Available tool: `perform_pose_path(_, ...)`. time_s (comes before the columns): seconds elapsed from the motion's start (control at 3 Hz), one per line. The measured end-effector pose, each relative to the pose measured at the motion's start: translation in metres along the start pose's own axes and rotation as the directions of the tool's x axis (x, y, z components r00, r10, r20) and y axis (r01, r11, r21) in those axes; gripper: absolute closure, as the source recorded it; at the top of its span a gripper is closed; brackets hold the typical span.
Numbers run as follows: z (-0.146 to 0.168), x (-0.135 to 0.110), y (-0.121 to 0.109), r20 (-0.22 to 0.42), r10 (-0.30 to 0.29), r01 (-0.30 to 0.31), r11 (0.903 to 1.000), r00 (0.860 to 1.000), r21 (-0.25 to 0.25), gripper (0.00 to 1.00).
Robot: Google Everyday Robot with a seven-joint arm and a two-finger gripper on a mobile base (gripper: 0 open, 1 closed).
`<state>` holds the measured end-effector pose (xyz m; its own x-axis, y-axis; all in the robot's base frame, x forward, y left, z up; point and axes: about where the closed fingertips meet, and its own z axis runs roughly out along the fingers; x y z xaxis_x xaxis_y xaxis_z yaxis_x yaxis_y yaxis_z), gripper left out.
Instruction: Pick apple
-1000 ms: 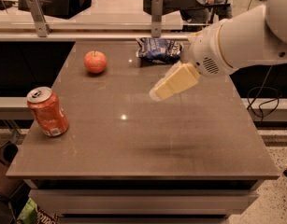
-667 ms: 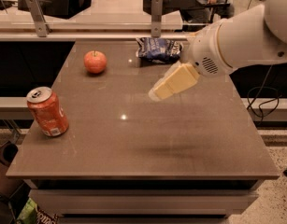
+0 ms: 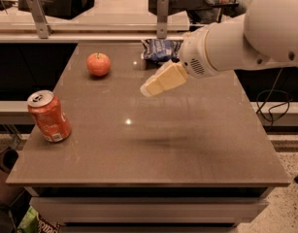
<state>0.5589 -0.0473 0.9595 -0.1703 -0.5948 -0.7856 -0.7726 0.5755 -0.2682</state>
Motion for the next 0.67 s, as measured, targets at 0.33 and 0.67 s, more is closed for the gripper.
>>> perform_pose_path(0.33, 0.037, -0.008, 0.001, 0.053, 0.03, -0.03, 0.9995, 0.998, -0.011, 0.0)
perform_pose_path(0.67, 0.074, -0.014, 0.008, 0.125, 0.073, -0.07, 0.997, 0.989, -0.034, 0.0)
